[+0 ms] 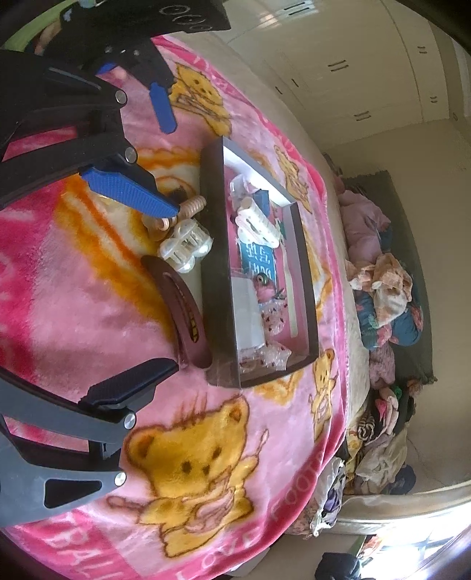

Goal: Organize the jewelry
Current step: 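Grasp the bagged yellow rings with the left tool while the right tool grasps the white pearl clip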

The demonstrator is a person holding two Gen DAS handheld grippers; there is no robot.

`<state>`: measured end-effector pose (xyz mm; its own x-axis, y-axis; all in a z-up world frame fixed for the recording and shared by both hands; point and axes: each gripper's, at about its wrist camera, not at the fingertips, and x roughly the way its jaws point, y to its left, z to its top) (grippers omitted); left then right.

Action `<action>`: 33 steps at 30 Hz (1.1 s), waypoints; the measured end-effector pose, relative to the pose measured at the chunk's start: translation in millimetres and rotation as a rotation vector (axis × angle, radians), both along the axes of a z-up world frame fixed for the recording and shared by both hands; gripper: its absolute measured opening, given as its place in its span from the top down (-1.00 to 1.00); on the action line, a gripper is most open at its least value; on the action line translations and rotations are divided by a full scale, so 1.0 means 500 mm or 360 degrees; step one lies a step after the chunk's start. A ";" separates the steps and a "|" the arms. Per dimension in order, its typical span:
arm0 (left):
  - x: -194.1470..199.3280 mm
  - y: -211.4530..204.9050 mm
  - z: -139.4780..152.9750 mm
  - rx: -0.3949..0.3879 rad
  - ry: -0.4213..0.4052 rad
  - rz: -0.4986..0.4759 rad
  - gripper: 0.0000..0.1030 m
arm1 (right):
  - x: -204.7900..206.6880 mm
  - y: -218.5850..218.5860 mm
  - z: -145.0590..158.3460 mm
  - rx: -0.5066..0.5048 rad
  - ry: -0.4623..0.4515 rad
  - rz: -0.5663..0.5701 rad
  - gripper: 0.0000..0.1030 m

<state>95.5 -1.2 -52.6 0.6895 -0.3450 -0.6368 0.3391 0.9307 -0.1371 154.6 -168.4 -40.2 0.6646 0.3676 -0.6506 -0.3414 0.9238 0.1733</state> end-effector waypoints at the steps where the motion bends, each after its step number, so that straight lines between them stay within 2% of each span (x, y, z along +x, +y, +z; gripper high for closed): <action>1: -0.001 -0.004 -0.005 0.0007 0.0009 -0.0012 -0.77 | 0.005 0.004 -0.002 -0.0010 0.0007 0.0008 -0.45; 6: 0.000 -0.018 -0.021 0.0019 0.0045 -0.0059 -0.68 | 0.029 0.023 -0.012 -0.0064 0.0037 0.0047 -0.44; 12: 0.000 -0.031 -0.047 0.0022 0.0128 -0.0110 -0.33 | 0.052 0.054 -0.022 -0.0178 0.0032 0.0115 -0.43; 14: -0.002 -0.039 -0.055 0.0042 0.0142 -0.0122 -0.29 | 0.058 0.065 -0.027 -0.0225 0.0026 0.0137 -0.42; 17: -0.002 -0.046 -0.060 0.0089 0.0133 -0.0128 -0.12 | 0.070 0.077 -0.041 -0.0280 0.0044 0.0175 -0.33; 19: 0.001 -0.043 -0.061 0.0091 0.0136 -0.0123 0.13 | 0.078 0.081 -0.049 -0.0302 0.0057 0.0187 -0.31; 21: 0.005 -0.037 -0.062 0.0079 0.0142 -0.0121 0.25 | 0.084 0.086 -0.057 -0.0305 0.0066 0.0208 -0.31; 29: 0.006 -0.037 -0.062 0.0062 0.0141 -0.0142 0.35 | 0.101 0.106 -0.066 -0.0309 0.0072 0.0292 -0.30; 33: 0.006 -0.034 -0.061 0.0040 0.0147 -0.0143 0.35 | 0.119 0.109 -0.072 -0.0225 0.0137 0.0327 -0.15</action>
<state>98.7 -18.2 -83.2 0.5945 -0.3860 -0.7054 0.4084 0.9006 -0.1486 214.2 -113.7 -76.4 0.5255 0.3908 -0.7558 -0.5140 0.8536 0.0840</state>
